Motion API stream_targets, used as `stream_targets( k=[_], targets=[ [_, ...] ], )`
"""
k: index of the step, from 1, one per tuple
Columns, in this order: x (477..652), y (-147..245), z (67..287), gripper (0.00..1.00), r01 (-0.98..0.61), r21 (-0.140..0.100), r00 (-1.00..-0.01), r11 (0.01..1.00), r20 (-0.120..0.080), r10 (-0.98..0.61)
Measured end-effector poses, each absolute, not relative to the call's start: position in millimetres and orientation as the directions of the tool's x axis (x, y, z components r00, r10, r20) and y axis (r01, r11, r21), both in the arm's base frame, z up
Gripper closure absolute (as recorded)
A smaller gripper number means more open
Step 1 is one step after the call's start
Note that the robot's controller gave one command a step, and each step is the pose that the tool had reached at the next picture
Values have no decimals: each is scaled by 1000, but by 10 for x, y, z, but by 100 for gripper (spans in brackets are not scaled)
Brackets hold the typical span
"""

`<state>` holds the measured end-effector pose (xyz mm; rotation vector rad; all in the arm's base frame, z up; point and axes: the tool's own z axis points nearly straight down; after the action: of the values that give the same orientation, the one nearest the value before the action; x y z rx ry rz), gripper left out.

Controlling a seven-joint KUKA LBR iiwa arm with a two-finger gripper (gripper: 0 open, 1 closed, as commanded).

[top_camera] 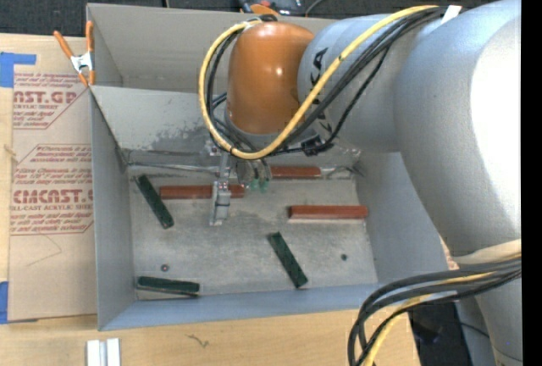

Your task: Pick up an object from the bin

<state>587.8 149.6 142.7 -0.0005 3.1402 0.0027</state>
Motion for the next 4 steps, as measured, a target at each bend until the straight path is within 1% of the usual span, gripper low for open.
stream_targets(
  k=[1, 2, 3, 4],
  targets=[
    [5774, 2084, 674, 0, 119, 1, -993, 993, 5, 119],
    [5819, 1577, 709, 0, 240, -1, -971, 971, 0, 240],
    [5819, 1596, 713, 100, 238, 0, -971, 971, 0, 238],
    [5067, 1677, 1412, 100, 248, 2, -969, 969, 1, 248]
  ],
)
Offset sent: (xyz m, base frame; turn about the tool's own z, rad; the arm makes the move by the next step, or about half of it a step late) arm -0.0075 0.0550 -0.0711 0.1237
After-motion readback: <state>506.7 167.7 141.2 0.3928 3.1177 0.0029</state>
